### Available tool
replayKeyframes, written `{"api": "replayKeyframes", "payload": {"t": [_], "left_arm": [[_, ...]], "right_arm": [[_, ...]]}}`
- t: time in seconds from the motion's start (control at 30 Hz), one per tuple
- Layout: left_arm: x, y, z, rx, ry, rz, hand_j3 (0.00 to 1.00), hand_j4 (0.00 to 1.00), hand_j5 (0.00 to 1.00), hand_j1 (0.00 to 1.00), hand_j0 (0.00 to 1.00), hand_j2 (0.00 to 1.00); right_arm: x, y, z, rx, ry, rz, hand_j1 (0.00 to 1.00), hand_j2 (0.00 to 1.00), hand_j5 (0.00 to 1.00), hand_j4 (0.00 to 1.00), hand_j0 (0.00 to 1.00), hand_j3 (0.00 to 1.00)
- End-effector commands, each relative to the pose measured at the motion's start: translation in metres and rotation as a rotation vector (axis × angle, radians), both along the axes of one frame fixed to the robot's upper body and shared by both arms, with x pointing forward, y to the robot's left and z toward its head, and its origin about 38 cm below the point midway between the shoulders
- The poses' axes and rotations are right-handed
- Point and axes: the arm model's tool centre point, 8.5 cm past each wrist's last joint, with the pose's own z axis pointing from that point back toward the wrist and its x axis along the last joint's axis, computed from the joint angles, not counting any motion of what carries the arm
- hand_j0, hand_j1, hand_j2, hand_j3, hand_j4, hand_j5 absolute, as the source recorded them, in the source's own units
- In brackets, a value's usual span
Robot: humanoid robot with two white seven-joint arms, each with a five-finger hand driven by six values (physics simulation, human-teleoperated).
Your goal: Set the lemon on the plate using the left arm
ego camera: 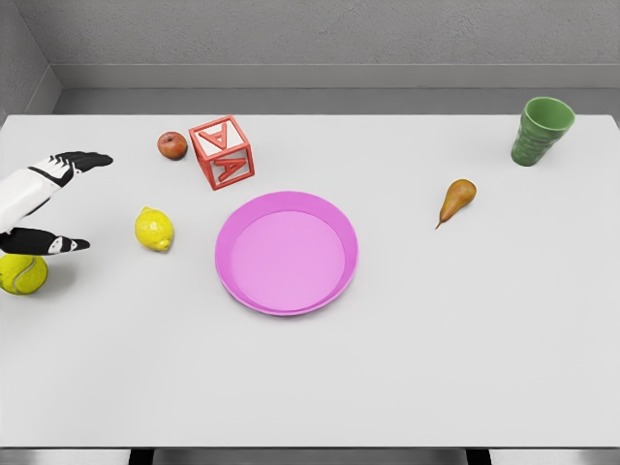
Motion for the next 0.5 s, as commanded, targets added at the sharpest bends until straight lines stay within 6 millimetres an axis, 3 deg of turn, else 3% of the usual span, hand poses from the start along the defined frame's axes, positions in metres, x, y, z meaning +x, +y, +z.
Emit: {"api": "replayKeyframes", "payload": {"t": [0.0,0.23,0.33,0.4,0.47], "left_arm": [[0.000,0.000,0.001,-0.009,-0.002,0.002,1.00,1.00,1.00,1.00,1.00,1.00],[0.001,0.001,-0.002,0.032,-0.002,0.006,1.00,1.00,1.00,1.00,1.00,1.00],[0.000,-0.036,-0.044,0.082,0.194,-0.118,1.00,1.00,1.00,1.00,1.00,1.00],[0.003,-0.034,-0.046,0.121,0.204,-0.115,1.00,1.00,1.00,1.00,1.00,1.00],[0.005,-0.012,-0.035,0.179,0.212,-0.087,1.00,1.00,1.00,1.00,1.00,1.00]], "right_arm": [[0.000,0.000,0.000,0.000,0.000,-0.009,1.00,1.00,1.00,1.00,1.00,1.00],[0.000,0.000,0.000,0.000,0.000,0.000,1.00,1.00,1.00,1.00,1.00,1.00],[0.000,0.000,0.000,0.000,0.000,0.000,1.00,1.00,1.00,1.00,1.00,1.00],[0.000,0.000,0.000,0.000,0.000,0.000,1.00,1.00,1.00,1.00,1.00,1.00],[0.000,0.000,0.000,0.000,0.001,0.001,1.00,1.00,1.00,1.00,1.00,1.00]]}}
